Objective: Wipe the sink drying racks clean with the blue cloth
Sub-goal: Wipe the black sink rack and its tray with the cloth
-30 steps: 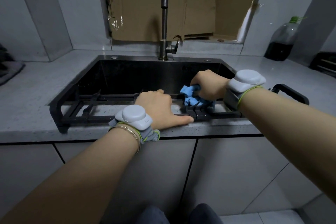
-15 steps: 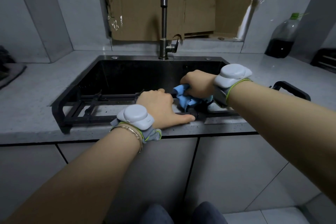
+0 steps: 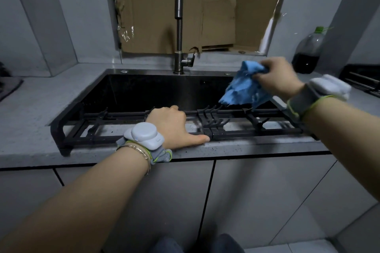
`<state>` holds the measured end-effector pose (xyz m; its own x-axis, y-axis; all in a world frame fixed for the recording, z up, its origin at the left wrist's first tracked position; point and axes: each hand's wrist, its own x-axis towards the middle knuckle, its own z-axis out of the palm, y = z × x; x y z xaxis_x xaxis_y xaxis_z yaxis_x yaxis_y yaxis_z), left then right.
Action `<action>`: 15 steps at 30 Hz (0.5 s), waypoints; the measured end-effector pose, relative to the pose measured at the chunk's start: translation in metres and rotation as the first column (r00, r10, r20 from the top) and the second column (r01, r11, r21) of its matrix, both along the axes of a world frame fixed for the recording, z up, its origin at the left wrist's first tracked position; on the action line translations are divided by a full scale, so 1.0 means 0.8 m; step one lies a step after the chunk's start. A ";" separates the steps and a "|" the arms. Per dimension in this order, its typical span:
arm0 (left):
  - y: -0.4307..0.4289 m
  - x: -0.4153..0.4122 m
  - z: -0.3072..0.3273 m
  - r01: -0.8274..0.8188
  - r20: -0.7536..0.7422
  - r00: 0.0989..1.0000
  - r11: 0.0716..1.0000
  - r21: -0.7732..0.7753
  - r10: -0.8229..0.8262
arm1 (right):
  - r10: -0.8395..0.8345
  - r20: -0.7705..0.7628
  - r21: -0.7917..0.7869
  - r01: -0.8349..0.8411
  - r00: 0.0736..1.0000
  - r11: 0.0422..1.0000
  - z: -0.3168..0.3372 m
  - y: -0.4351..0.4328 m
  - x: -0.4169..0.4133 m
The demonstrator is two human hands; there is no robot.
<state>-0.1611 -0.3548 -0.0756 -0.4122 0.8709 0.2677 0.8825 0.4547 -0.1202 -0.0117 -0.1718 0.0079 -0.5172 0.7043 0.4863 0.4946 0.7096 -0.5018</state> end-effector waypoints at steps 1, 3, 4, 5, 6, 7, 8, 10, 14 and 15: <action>0.003 0.002 0.001 0.009 0.008 1.000 1.000 0.002 -0.009 | -0.032 -0.069 -0.040 0.029 0.997 0.999 0.005 0.004 0.010; 0.013 0.010 0.002 0.031 0.015 0.999 0.999 0.010 -0.031 | -0.007 -0.123 -0.188 -0.016 0.992 0.982 0.010 -0.004 0.020; 0.020 0.015 0.002 0.043 0.017 0.999 0.999 0.014 -0.043 | 0.047 -0.114 -0.262 -0.075 0.992 0.962 0.009 -0.012 0.022; 0.025 0.018 0.001 0.046 0.022 0.999 0.999 0.016 -0.047 | 0.122 -0.072 -0.312 -0.138 0.990 0.940 0.004 -0.023 0.020; 0.032 0.025 0.001 0.052 0.022 0.998 0.998 0.023 -0.053 | 0.206 0.028 -0.316 -0.187 0.978 0.930 -0.001 -0.033 0.022; 0.037 0.029 0.001 0.050 0.018 0.999 0.998 0.027 -0.051 | 0.293 0.197 -0.273 -0.234 0.936 0.933 -0.010 -0.044 0.022; 0.040 0.032 0.001 0.047 0.016 0.999 0.998 0.029 -0.047 | 0.340 0.372 -0.212 -0.277 0.864 0.937 -0.021 -0.054 0.020; 0.041 0.032 0.001 0.038 0.011 0.999 0.999 0.025 -0.038 | 0.309 0.576 -0.059 -0.339 0.757 0.939 -0.046 -0.065 0.012; 0.038 0.033 0.001 0.032 0.030 0.999 0.999 0.009 -0.032 | 0.322 0.441 -0.096 -0.312 0.838 0.945 -0.068 -0.055 0.015; 0.038 0.032 0.002 0.029 0.038 0.999 1.000 -0.002 -0.029 | 0.324 0.426 -0.112 -0.307 0.845 0.945 -0.069 -0.050 0.018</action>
<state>-0.1358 -0.3247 -0.0737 -0.3970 0.8830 0.2504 0.8991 0.4290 -0.0872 0.0025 -0.2116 -0.0477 -0.8662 0.4805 0.1373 0.4205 0.8493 -0.3193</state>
